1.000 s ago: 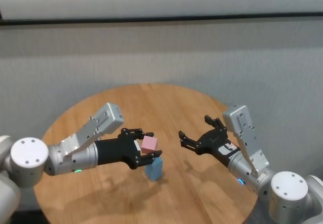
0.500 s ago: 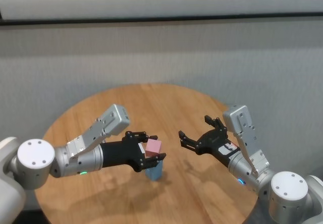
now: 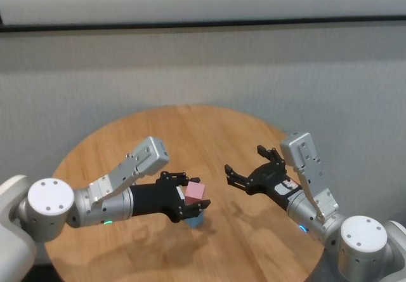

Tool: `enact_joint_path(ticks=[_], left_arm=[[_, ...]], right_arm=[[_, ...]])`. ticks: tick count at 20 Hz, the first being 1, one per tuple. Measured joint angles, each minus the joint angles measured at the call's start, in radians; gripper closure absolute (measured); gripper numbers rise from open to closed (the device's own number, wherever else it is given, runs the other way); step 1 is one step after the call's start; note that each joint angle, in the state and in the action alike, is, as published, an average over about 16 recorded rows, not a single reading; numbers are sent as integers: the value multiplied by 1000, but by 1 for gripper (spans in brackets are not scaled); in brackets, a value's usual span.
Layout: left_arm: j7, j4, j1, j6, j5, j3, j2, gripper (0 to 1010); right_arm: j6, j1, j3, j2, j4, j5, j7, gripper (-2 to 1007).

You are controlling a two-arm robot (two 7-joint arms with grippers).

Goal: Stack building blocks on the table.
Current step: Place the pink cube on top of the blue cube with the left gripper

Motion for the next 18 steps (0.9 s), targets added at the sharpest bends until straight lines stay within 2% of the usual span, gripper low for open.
enact_joint_path(ticks=[12, 18], left_arm=[[10, 43, -17, 9, 14, 5, -22, 447], [7, 55, -27, 22, 10, -1, -28, 447]], right_arm=[[0, 0, 0, 0, 0, 0, 0, 2], [0, 0, 0, 0, 0, 0, 0, 2]])
